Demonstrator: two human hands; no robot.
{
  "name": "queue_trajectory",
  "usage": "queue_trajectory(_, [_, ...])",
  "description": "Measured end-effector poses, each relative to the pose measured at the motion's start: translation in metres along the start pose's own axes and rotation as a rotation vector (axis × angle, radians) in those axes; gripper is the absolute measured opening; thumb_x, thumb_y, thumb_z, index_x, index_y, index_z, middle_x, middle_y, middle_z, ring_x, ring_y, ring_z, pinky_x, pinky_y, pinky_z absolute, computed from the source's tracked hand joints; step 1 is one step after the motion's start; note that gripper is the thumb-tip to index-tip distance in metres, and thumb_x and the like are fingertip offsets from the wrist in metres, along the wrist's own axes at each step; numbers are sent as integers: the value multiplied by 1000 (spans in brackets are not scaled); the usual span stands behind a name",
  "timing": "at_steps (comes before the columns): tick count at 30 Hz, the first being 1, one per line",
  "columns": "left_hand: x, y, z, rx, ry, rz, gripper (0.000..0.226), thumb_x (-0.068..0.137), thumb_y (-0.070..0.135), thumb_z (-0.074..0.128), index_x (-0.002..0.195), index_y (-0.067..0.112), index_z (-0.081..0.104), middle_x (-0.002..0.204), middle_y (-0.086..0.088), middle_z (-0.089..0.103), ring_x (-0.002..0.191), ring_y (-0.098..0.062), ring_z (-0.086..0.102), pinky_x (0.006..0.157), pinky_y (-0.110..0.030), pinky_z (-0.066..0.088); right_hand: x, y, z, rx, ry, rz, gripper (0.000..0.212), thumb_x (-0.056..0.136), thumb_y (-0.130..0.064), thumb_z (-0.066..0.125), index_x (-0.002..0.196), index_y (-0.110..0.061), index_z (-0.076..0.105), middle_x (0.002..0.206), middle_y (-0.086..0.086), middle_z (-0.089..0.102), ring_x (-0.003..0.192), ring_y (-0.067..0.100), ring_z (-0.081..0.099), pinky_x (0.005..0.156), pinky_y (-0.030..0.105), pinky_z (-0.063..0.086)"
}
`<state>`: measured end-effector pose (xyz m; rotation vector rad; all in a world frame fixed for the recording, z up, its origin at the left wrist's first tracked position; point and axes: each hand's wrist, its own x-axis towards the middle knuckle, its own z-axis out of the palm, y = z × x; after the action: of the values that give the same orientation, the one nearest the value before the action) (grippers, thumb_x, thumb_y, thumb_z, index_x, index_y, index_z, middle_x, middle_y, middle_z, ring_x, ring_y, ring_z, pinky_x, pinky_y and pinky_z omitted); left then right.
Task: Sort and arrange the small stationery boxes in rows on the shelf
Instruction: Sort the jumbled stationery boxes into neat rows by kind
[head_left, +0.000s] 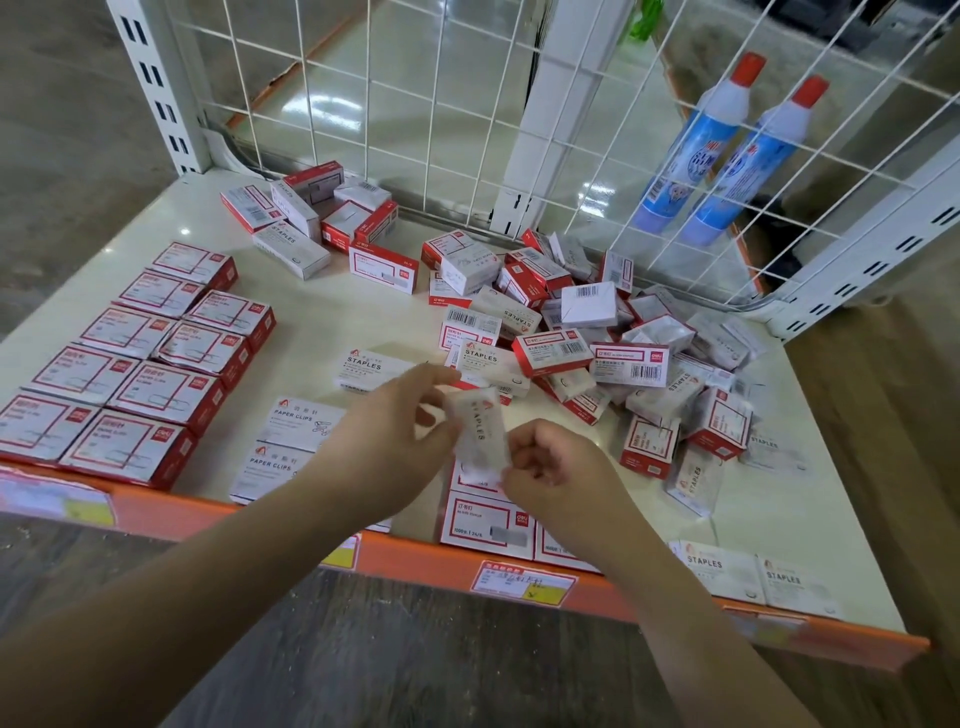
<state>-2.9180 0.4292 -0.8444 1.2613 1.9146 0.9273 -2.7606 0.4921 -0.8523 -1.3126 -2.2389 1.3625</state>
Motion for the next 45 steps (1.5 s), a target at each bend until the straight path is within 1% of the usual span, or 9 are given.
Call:
queue_trajectory(3, [4, -1, -6, -63, 13, 9, 30, 93, 17, 52, 121, 28, 54, 96, 17, 55, 94, -7, 54, 66, -10, 48, -1, 1, -5, -15, -14, -16, 16, 84, -13, 61, 83, -29, 58, 83, -2, 62, 74, 10, 57, 60, 14, 47])
queue_trajectory(10, [1, -5, -5, -99, -103, -58, 17, 94, 18, 51, 104, 31, 55, 91, 18, 55, 89, -10, 55, 62, -19, 55, -1, 2, -10, 41, 1, 41, 14, 90, -15, 55, 86, -28, 59, 87, -1, 64, 83, 17, 63, 74, 36, 54])
queue_trajectory(14, [-1, -6, -1, -62, -133, -57, 24, 94, 17, 50, 114, 30, 53, 93, 12, 57, 91, -15, 58, 62, -20, 55, -2, 0, -13, 97, -2, 71, 11, 93, -15, 51, 88, -21, 58, 94, -8, 62, 86, 10, 60, 63, 20, 52])
queue_trajectory(18, [0, -9, 2, -49, -56, -75, 18, 94, 17, 50, 107, 30, 51, 89, 12, 58, 79, -5, 59, 54, -13, 49, -4, -1, -14, 95, -32, 49, 9, 91, -20, 55, 98, -25, 58, 90, -10, 61, 79, 0, 58, 60, 11, 47])
queue_trajectory(23, [1, -11, 2, -123, 62, -121, 20, 93, 16, 53, 112, 21, 54, 97, 1, 63, 85, -13, 61, 62, -20, 53, -5, 3, -12, 64, -11, -27, 50, 81, -12, 70, 123, -30, 50, 84, -9, 58, 78, 4, 57, 70, 14, 48])
queue_trajectory(31, [-7, -10, 6, -174, 103, -98, 10, 87, 17, 61, 93, 22, 54, 88, 8, 65, 83, -7, 63, 72, -26, 56, -4, 5, -16, -2, 93, -131, 45, 81, -10, 68, 110, -40, 52, 88, -17, 60, 85, -6, 56, 73, 8, 46])
queue_trajectory(37, [-14, -5, 10, -69, 51, -41, 25, 88, 18, 59, 112, 20, 56, 84, 24, 53, 79, 4, 55, 67, -5, 46, -4, 8, -20, -53, 120, -153, 46, 83, -11, 66, 109, -45, 49, 92, -22, 59, 90, -10, 52, 71, 3, 44])
queue_trajectory(41, [-17, 0, 14, -34, 37, -18, 39, 89, 14, 58, 127, 18, 51, 94, 20, 51, 91, 0, 52, 83, -12, 43, -3, 11, -23, -63, 137, -166, 48, 84, -10, 64, 111, -47, 49, 95, -22, 59, 90, -10, 52, 72, 4, 44])
queue_trajectory(45, [-19, 2, 18, -5, 21, -3, 40, 89, 14, 58, 128, 18, 50, 96, 19, 49, 93, 1, 50, 83, -11, 42, -4, 13, -27, -78, 130, -163, 52, 86, -11, 62, 103, -56, 43, 97, -24, 58, 92, -12, 52, 71, 3, 44])
